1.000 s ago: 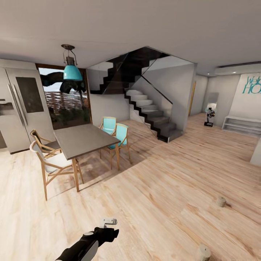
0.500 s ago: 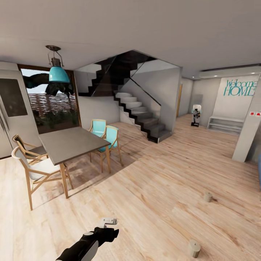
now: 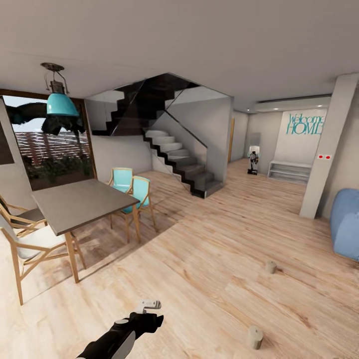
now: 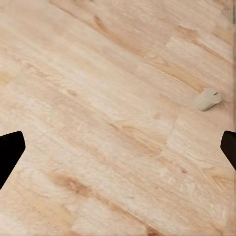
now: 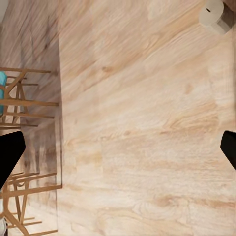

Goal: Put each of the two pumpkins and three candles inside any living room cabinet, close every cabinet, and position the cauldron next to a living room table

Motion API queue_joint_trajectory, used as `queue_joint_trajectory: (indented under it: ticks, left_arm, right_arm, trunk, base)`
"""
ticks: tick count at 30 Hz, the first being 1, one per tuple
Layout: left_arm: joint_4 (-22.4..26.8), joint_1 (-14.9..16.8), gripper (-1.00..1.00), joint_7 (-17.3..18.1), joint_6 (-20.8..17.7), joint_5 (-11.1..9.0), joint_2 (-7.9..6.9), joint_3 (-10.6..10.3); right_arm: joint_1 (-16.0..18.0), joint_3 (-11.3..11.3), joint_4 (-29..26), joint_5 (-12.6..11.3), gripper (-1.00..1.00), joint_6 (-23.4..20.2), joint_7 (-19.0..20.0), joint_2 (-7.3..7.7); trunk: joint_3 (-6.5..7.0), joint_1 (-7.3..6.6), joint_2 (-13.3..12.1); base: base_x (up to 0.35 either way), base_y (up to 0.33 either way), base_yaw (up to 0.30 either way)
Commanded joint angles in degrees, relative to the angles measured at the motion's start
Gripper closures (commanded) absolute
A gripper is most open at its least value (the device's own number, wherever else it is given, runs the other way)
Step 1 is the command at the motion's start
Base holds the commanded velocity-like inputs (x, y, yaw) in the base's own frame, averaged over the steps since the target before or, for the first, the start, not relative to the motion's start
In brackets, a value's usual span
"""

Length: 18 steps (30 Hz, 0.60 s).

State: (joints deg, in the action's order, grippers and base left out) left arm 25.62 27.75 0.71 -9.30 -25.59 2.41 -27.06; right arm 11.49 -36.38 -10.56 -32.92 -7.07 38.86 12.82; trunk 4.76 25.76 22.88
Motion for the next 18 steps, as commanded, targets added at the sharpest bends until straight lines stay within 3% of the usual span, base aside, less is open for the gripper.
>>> queue_joint_trajectory:
  ticks: [1, 18]
  left_arm:
    - [0.05, 0.02, -1.00, 0.00, -0.11, -0.34, -0.03, -0.18]
    - [0.05, 0.02, -1.00, 0.08, 0.42, -0.34, -0.03, -0.18]
  right_arm:
    - [0.02, -0.09, 0.02, -0.57, -1.00, -0.58, 0.17, 0.01]
    - [0.03, -0.36, 0.02, -0.66, -1.00, -1.24, 0.09, 0.25]
  trunk:
    - [0.04, 0.02, 0.04]
    - [-0.21, 0.02, 0.04]
  base:
    - [0.019, 0.006, -0.177]
    - [0.162, 0.141, -0.029]
